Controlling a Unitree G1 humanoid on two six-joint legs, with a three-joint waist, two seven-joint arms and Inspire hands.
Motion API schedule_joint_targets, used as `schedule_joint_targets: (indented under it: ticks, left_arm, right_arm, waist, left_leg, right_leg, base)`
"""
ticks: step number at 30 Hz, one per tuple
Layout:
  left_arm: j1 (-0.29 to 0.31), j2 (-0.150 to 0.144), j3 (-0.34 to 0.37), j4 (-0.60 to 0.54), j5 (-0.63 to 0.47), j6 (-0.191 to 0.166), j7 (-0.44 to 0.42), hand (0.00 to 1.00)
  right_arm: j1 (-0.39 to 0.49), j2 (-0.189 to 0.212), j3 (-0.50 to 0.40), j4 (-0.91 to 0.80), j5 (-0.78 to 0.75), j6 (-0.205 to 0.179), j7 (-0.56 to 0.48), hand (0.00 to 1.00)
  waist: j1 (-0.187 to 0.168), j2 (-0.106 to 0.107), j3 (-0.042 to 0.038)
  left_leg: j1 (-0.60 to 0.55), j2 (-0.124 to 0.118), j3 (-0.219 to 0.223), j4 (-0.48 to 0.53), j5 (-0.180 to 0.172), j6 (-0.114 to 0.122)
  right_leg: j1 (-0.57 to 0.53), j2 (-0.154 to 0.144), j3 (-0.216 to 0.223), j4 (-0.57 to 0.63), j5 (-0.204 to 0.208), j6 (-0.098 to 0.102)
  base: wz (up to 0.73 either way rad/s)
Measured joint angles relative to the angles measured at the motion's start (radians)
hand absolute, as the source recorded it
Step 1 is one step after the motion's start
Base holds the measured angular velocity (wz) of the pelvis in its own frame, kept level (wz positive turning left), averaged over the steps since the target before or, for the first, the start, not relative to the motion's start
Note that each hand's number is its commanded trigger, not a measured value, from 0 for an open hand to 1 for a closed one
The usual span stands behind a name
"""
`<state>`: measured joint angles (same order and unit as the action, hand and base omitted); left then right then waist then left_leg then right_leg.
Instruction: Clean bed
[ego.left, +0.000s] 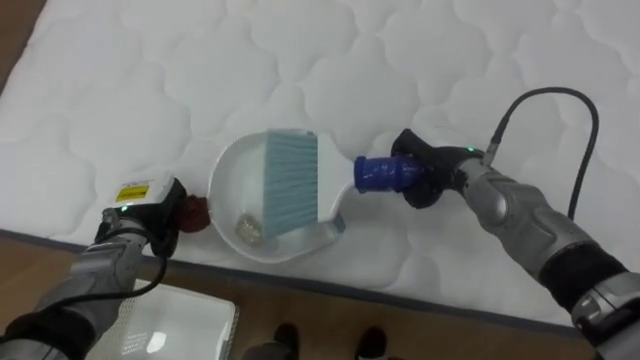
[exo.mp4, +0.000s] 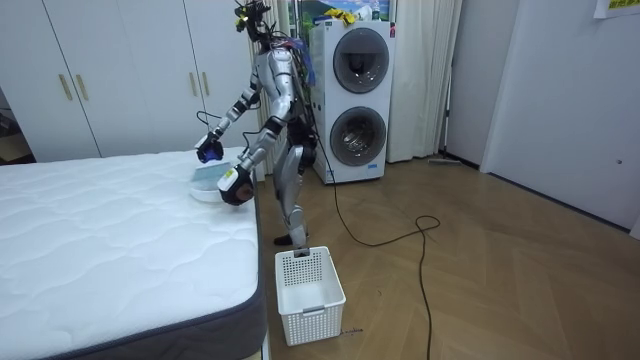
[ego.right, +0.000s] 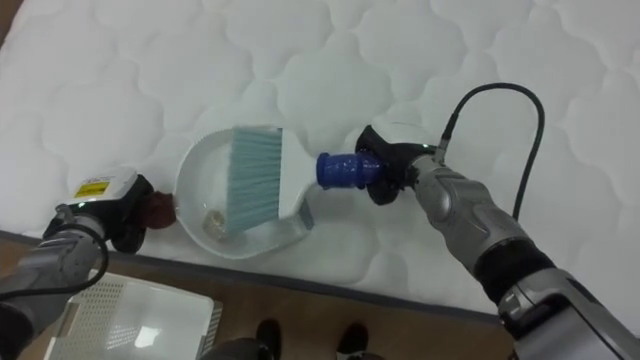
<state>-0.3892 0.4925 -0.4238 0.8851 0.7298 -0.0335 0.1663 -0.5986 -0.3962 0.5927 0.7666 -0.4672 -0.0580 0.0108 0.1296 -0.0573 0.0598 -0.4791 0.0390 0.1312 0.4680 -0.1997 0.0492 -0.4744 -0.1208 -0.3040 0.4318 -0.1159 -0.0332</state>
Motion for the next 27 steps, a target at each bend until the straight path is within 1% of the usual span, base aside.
schedule_joint_targets:
  ticks: [5,7,8,10,12,13,14,15,16,17,18,19,20,21,22,23,24,25,26,27]
  left_arm:
    - [0.012,0.000,0.000,0.000,-0.024,0.006,0.001,1.00]
    - [0.019,-0.004,0.000,0.000,-0.030,0.011,0.001,1.00]
    - [0.025,-0.006,0.000,0.000,-0.032,0.012,0.001,1.00]
    - [0.036,-0.009,0.001,-0.001,-0.032,0.016,0.001,1.00]
    - [0.058,-0.014,0.035,-0.007,-0.017,0.014,0.000,1.00]
    - [0.063,-0.014,0.042,-0.009,-0.014,0.014,-0.001,1.00]
    - [0.076,-0.014,0.062,-0.018,-0.002,0.015,-0.003,1.00]
    - [0.097,-0.013,0.084,-0.047,0.019,0.019,-0.003,1.00]
    - [0.110,-0.013,0.092,-0.065,0.022,0.023,-0.003,1.00]
    - [0.131,-0.013,0.098,-0.090,0.022,0.032,-0.004,1.00]
    - [0.153,-0.012,0.098,-0.120,0.022,0.047,-0.005,1.00]
    - [0.167,-0.012,0.102,-0.136,0.023,0.054,-0.007,1.00]
    - [0.197,-0.011,0.116,-0.175,0.023,0.057,-0.016,1.00]
    - [0.225,-0.013,0.134,-0.211,0.023,0.057,-0.026,1.00]
    - [0.239,-0.016,0.143,-0.221,0.023,0.058,-0.030,1.00]
    - [0.264,-0.026,0.157,-0.229,0.023,0.059,-0.042,1.00]
    - [0.289,-0.032,0.167,-0.242,0.022,0.060,-0.055,1.00]
    - [0.300,-0.034,0.171,-0.251,0.020,0.060,-0.065,1.00]
    - [0.319,-0.036,0.174,-0.267,0.016,0.062,-0.081,1.00]
    - [0.339,-0.037,0.177,-0.287,0.008,0.070,-0.101,1.00]
  right_arm:
    - [0.001,0.000,-0.005,0.000,0.043,-0.008,-0.022,1.00]
    - [0.011,-0.001,-0.030,0.007,0.063,-0.009,-0.024,1.00]
    - [0.019,-0.004,-0.042,0.017,0.099,-0.009,-0.029,1.00]
    - [0.033,-0.006,-0.077,0.028,0.124,-0.008,-0.035,1.00]
    - [0.065,-0.014,-0.161,0.025,0.124,-0.009,-0.051,1.00]
    - [0.075,-0.018,-0.183,0.024,0.124,-0.009,-0.056,1.00]
    - [0.095,-0.030,-0.220,0.019,0.127,-0.009,-0.064,1.00]
    - [0.116,-0.051,-0.257,0.002,0.128,-0.009,-0.067,1.00]
    - [0.129,-0.062,-0.273,-0.011,0.133,-0.008,-0.072,1.00]
    - [0.163,-0.082,-0.298,-0.035,0.160,-0.006,-0.094,1.00]
    - [0.190,-0.090,-0.315,-0.041,0.183,-0.006,-0.119,1.00]
    - [0.203,-0.093,-0.321,-0.043,0.196,-0.006,-0.127,1.00]
    - [0.246,-0.094,-0.354,-0.066,0.208,-0.006,-0.130,1.00]
    - [0.293,-0.094,-0.390,-0.100,0.212,-0.005,-0.131,1.00]
    - [0.308,-0.094,-0.398,-0.110,0.216,-0.005,-0.131,1.00]
    - [0.327,-0.094,-0.405,-0.113,0.229,-0.005,-0.131,0.93]
    - [0.341,-0.095,-0.412,-0.116,0.258,-0.005,-0.131,0.57]
    - [0.351,-0.095,-0.416,-0.119,0.278,-0.005,-0.131,0.50]
    - [0.372,-0.096,-0.420,-0.130,0.318,-0.002,-0.131,0.40]
    - [0.393,-0.095,-0.421,-0.154,0.349,0.008,-0.130,0.24]
  waist:
    - [-0.016,0.001,-0.0003]
    - [-0.018,0.001,-0.0001]
    - [-0.018,0.002,-0.0001]
    - [-0.023,0.005,-0.0006]
    - [-0.025,0.007,-0.0022]
    - [-0.027,0.008,-0.0025]
    - [-0.027,0.009,-0.0059]
    - [-0.036,0.011,-0.0092]
    - [-0.040,0.013,-0.0113]
    - [-0.044,0.017,-0.0230]
    - [-0.054,0.017,-0.0364]
    - [-0.059,0.017,-0.0425]
    - [-0.074,0.019,-0.0522]
    - [-0.079,0.019,-0.0533]
    - [-0.080,0.019,-0.0533]
    - [-0.088,0.021,-0.0545]
    - [-0.097,0.022,-0.0568]
    - [-0.099,0.021,-0.0576]
    - [-0.101,0.019,-0.0597]
    - [-0.102,0.018,-0.0608]
  left_leg:
    - [0.004,0.000,-0.003,0.002,0.000,0.000]
    - [0.015,-0.001,-0.003,0.000,0.000,0.000]
    - [0.026,-0.001,-0.003,-0.004,0.000,0.000]
    - [0.041,-0.002,-0.004,-0.013,0.000,0.000]
    - [0.049,-0.002,-0.003,-0.018,0.000,0.000]
    - [0.052,-0.003,-0.004,-0.018,0.000,0.000]
    - [0.057,-0.004,-0.004,-0.020,0.000,0.000]
    - [0.063,-0.007,-0.005,-0.024,0.001,0.001]
    - [0.067,-0.009,-0.008,-0.026,0.002,0.001]
    - [0.076,-0.014,-0.014,-0.033,0.002,0.002]
    - [0.097,-0.017,-0.015,-0.042,0.003,0.003]
    - [0.109,-0.019,-0.016,-0.046,0.003,0.003]
    - [0.135,-0.021,-0.026,-0.059,0.003,0.002]
    - [0.169,-0.023,-0.029,-0.075,0.003,0.002]
    - [0.191,-0.025,-0.028,-0.084,0.003,0.002]
    - [0.233,-0.028,-0.027,-0.107,0.004,0.001]
    - [0.267,-0.030,-0.025,-0.131,0.004,0.001]
    - [0.282,-0.030,-0.024,-0.139,0.004,0.000]
    - [0.304,-0.030,-0.024,-0.148,0.005,-0.001]
    - [0.318,-0.029,-0.024,-0.153,0.005,-0.002]
  right_leg:
    - [0.006,-0.001,-0.001,0.000,0.000,0.000]
    - [0.015,-0.001,-0.001,0.000,0.000,0.000]
    - [0.027,-0.001,-0.002,-0.001,0.000,0.001]
    - [0.041,0.000,0.000,-0.004,-0.002,0.003]
    - [0.053,0.001,0.004,-0.018,-0.003,0.004]
    - [0.056,0.001,0.004,-0.018,-0.003,0.005]
    - [0.060,0.000,0.004,-0.017,-0.004,0.006]
    - [0.065,-0.002,0.003,-0.015,-0.007,0.008]
    - [0.069,-0.003,0.001,-0.017,-0.009,0.010]
    - [0.079,-0.002,0.001,-0.018,-0.014,0.015]
    - [0.095,-0.003,0.001,-0.022,-0.016,0.018]
    - [0.108,-0.003,0.001,-0.028,-0.017,0.019]
    - [0.139,-0.002,0.003,-0.045,-0.018,0.022]
    - [0.172,0.000,0.004,-0.057,-0.021,0.027]
    - [0.190,0.001,0.005,-0.059,-0.023,0.028]
    - [0.228,0.002,0.006,-0.071,-0.028,0.033]
    - [0.259,0.003,0.007,-0.083,-0.030,0.036]
    - [0.273,0.003,0.006,-0.091,-0.030,0.037]
    - [0.294,0.006,0.004,-0.103,-0.030,0.037]
    - [0.307,0.011,0.002,-0.110,-0.030,0.037]
  base:
    - [0.03]
    - [0.00]
    - [0.00]
    - [0.02]
    - [0.00]
    - [0.00]
    - [0.04]
    - [0.08]
    - [0.14]
    - [0.14]
    - [0.10]
    - [0.13]
    - [0.15]
    - [0.14]
    - [0.03]
    - [0.00]
    - [-0.03]
    - [-0.04]
    - [0.00]
    - [0.00]
